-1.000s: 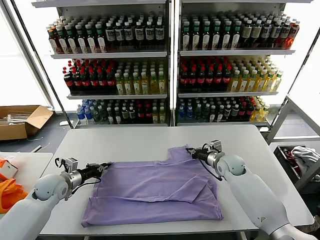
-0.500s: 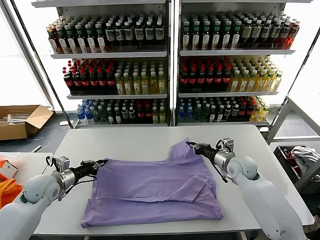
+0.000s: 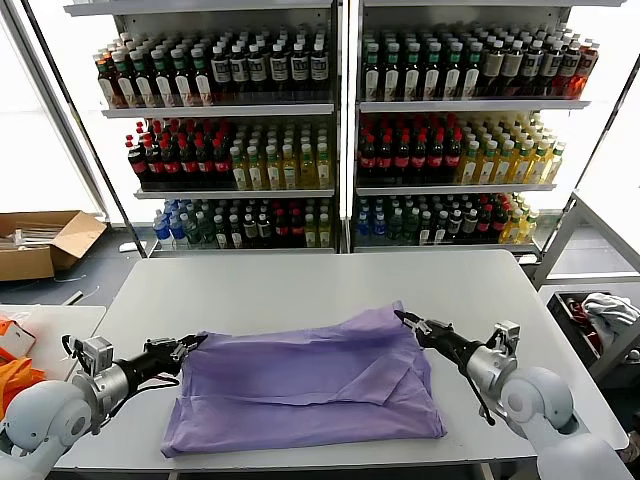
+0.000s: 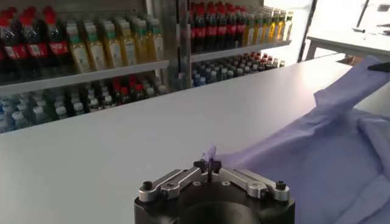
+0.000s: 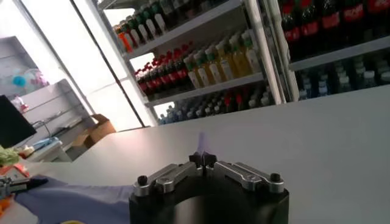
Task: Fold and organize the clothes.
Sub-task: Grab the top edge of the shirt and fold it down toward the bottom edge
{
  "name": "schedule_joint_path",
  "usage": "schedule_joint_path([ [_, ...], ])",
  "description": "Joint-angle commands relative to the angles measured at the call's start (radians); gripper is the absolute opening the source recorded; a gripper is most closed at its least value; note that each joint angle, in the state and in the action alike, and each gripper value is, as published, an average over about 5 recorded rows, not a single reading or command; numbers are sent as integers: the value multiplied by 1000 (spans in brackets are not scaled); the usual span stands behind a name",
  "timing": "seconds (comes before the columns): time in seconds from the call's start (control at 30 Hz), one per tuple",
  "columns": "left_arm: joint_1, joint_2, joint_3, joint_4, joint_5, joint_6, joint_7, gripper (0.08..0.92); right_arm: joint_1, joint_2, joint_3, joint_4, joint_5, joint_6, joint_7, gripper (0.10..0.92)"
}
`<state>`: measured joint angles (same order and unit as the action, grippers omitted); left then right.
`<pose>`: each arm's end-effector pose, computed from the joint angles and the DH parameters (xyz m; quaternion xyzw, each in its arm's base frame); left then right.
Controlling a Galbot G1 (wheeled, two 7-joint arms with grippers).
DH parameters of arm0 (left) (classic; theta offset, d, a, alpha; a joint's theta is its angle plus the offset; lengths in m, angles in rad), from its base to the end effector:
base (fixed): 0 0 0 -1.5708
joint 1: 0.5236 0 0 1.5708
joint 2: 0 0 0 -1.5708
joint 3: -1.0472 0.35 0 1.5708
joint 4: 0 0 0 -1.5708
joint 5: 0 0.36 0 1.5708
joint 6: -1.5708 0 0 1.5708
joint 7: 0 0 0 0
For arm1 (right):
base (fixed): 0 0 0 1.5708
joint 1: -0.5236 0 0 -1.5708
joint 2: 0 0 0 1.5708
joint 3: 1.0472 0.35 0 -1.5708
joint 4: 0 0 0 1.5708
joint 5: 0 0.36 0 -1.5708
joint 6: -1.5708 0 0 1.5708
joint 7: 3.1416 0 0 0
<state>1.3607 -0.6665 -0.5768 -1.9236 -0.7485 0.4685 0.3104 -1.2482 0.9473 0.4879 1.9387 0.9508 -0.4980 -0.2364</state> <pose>0.2822 0.1884 -0.2233 -0.2517 -0.9317 -0.0505 0.2570 0.2918 -0.1190 -0.2493 0.2755 -0.9246 -0.1658 0.2042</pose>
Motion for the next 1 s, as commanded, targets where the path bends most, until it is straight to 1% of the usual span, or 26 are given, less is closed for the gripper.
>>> schedule_joint_path([
  [0.03,262,14,-160,-166,-5,-2,-17,88,-342,-15,184,197,21,2,-3,106],
  [0.17,355,16,-201,-193,8,-11,-8,89,-447,-4,214,244,-8,17,-20,106],
  [0.3,431,7,-210,-212,49,-16,7,89,-512,13,218,268,-63,34,-31,106],
  [0.43,462,-8,-195,-215,96,-18,10,87,-514,18,196,246,-143,52,-39,106],
  [0.53,469,-18,-189,-209,146,-26,13,87,-505,17,185,235,-175,61,-31,106],
  [0.63,462,-25,-199,-205,166,-34,3,113,-492,17,189,226,-190,69,-10,114],
  [0.73,452,-29,-232,-203,158,-38,-13,187,-485,12,214,219,-199,94,0,172],
  [0.87,435,-34,-277,-200,143,-41,-42,300,-469,10,268,207,-243,183,11,301],
  [0.93,427,-48,-291,-208,130,-41,-70,360,-456,16,294,197,-287,247,16,361],
  [1.0,423,-82,-288,-229,119,-42,-129,421,-444,31,317,190,-329,324,29,422],
])
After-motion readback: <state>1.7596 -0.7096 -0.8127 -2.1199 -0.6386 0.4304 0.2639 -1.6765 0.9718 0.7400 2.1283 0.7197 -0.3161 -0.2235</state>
